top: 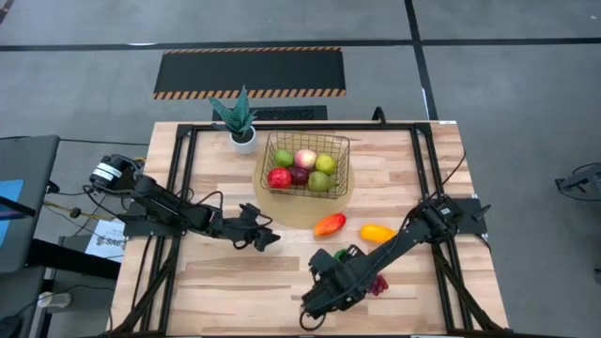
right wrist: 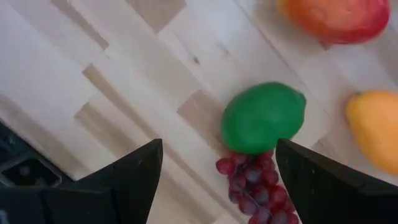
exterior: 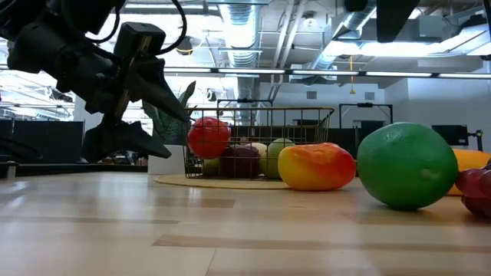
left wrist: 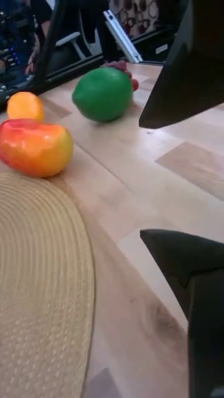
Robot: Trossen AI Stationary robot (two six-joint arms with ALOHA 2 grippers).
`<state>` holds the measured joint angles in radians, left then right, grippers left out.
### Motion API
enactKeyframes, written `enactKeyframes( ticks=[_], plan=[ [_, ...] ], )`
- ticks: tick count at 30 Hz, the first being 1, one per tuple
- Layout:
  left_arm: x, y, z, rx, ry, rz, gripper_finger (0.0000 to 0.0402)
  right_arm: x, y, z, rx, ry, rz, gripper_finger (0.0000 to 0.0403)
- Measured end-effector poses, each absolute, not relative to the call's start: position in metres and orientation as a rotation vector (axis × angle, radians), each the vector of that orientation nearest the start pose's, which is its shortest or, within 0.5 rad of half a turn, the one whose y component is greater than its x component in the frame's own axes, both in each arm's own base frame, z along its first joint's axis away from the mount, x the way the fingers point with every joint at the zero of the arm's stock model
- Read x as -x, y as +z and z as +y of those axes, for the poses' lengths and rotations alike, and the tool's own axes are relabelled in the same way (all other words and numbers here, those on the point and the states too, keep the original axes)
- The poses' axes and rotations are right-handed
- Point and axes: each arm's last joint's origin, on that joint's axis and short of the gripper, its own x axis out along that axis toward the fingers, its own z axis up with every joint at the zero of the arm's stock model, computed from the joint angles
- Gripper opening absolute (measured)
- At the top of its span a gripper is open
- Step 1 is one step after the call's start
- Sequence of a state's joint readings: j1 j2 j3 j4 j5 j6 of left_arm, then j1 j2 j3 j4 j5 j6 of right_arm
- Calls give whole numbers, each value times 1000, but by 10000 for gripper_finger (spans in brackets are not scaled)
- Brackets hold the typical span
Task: Build produce basket
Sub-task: Put the green lime into the wire basket
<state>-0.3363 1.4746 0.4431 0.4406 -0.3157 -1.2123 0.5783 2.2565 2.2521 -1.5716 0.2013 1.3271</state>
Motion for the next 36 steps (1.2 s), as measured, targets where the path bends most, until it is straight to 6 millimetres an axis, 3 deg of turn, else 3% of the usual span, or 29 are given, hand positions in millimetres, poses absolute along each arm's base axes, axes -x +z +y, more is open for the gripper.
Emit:
enactKeyframes(
  ticks=[6, 13, 21, 23, 26, 29, 36],
  plan=[
    [-238, 134, -81, 995, 292, 505, 307, -360, 271, 239, -624, -765, 1294, 330],
    [-237, 134, -82, 1026, 298, 507, 316, -336, 304, 231, -685, -752, 1228, 330],
    [-237, 133, -83, 1032, 271, 539, 316, -265, 325, 183, -801, -915, 1136, 330],
    [-237, 133, -83, 1031, 273, 541, 316, -255, 322, 176, -900, -948, 1091, 330],
    [-237, 133, -83, 1032, 273, 540, 316, -255, 310, 176, -1029, -900, 1032, 330],
    [-237, 133, -83, 1030, 272, 541, 316, -265, 289, 182, -1077, -885, 1012, 330],
    [-237, 133, -83, 1024, 270, 540, 316, -290, 244, 186, -1174, -1119, 954, 331]
  ],
)
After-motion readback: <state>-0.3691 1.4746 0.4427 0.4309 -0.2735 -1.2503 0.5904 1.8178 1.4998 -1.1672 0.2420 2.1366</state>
